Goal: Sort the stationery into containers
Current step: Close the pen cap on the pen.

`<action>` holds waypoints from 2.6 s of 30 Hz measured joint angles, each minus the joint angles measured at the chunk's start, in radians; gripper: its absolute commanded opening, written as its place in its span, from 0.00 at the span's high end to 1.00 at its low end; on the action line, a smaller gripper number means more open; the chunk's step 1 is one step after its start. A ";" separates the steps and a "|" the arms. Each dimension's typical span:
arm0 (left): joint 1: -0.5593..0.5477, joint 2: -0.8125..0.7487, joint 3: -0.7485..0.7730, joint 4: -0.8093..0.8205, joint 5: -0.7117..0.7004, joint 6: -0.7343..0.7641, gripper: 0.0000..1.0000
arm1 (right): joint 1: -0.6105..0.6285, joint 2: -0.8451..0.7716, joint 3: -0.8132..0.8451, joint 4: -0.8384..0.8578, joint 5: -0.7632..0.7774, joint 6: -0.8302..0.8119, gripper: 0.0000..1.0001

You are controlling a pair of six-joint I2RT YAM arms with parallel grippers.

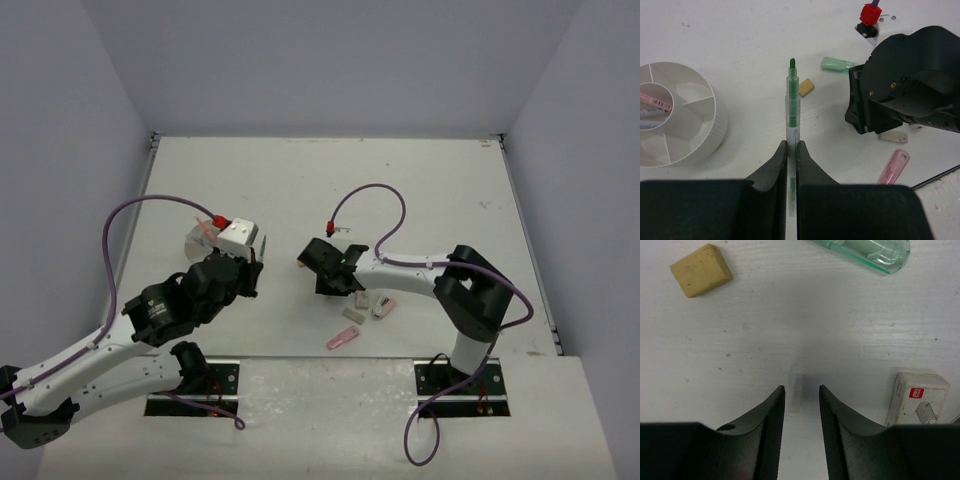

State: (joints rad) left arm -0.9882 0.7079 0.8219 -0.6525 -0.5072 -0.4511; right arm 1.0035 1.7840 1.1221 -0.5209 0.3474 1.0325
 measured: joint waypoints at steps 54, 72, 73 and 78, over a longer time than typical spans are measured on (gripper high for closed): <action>0.002 -0.087 -0.514 1.221 0.772 -0.377 1.00 | 0.018 -1.008 -0.441 0.949 -0.457 -0.474 1.00; 0.002 -0.060 -0.514 1.288 0.824 -0.378 1.00 | 0.018 -0.964 -0.405 0.929 -0.499 -0.507 1.00; 0.002 -0.060 -0.514 1.289 0.826 -0.378 1.00 | 0.018 -0.961 -0.399 0.926 -0.499 -0.510 1.00; 0.002 -0.063 -0.514 1.294 0.835 -0.378 1.00 | 0.018 -0.944 -0.382 0.920 -0.499 -0.521 1.00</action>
State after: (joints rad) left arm -0.9867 0.6454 0.3077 0.6415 0.3277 -0.8286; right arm 1.0210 0.8396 0.7403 0.3986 -0.1520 0.5115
